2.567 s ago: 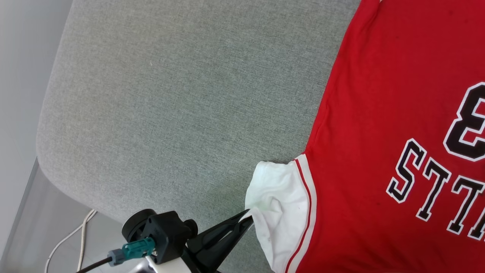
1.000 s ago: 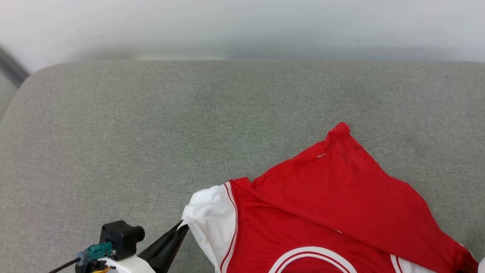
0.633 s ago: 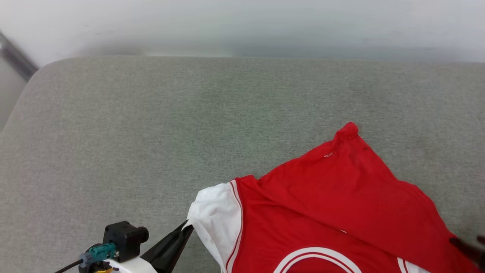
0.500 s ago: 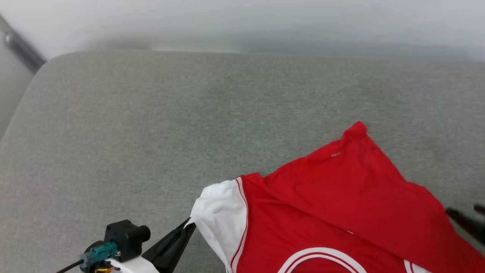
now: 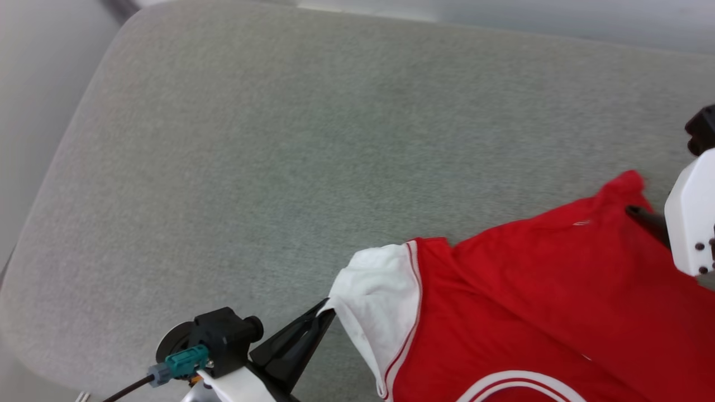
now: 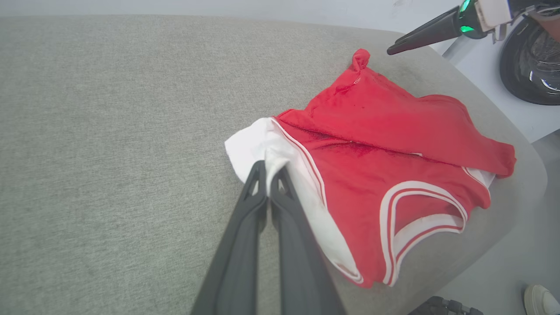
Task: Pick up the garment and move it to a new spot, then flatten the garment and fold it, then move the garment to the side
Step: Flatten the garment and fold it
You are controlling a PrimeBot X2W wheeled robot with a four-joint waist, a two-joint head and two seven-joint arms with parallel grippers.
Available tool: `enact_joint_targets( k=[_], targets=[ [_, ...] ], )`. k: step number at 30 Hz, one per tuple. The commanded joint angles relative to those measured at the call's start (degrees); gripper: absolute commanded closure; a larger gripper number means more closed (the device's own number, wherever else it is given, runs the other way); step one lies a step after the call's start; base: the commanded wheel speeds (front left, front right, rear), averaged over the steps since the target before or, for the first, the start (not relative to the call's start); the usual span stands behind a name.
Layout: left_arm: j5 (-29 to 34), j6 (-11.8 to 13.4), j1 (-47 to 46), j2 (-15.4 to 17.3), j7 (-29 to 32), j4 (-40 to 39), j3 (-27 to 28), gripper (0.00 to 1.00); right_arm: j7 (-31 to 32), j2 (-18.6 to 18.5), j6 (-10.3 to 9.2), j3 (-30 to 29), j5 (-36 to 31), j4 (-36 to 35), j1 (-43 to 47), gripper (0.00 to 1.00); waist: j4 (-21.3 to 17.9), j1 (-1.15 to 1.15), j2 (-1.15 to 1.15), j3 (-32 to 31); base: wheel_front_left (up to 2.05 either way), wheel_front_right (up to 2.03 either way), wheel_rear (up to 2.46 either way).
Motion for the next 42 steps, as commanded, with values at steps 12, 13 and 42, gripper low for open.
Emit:
enact_joint_targets(
  k=[12, 13, 42],
  targets=[
    [1.6, -2.2, -3.7, -3.8, -0.5, 1.6, -2.3, 1.0, -2.9, -4.3, -0.04, 5.3, -4.3, 15.5, -7.2, 0.0, 8.1, 0.0, 0.0, 6.4, 0.0, 0.0, 0.0],
    [1.6, -2.3, -3.8, -4.1, -0.6, 1.8, -2.4, 1.0, -3.1, -4.6, -0.04, 5.6, -4.4, 16.4, -6.9, 0.0, 8.4, 0.0, 0.0, 6.6, 0.0, 0.0, 0.0],
    [1.0, 0.6, -6.7, 4.4, -0.7, -0.4, 5.6, 1.0, -16.7, -3.6, -0.04, 8.5, 3.3, 18.4, -13.9, 1.0, -2.7, 0.0, 0.0, -7.2, 0.0, 0.0, 0.0]
  ],
)
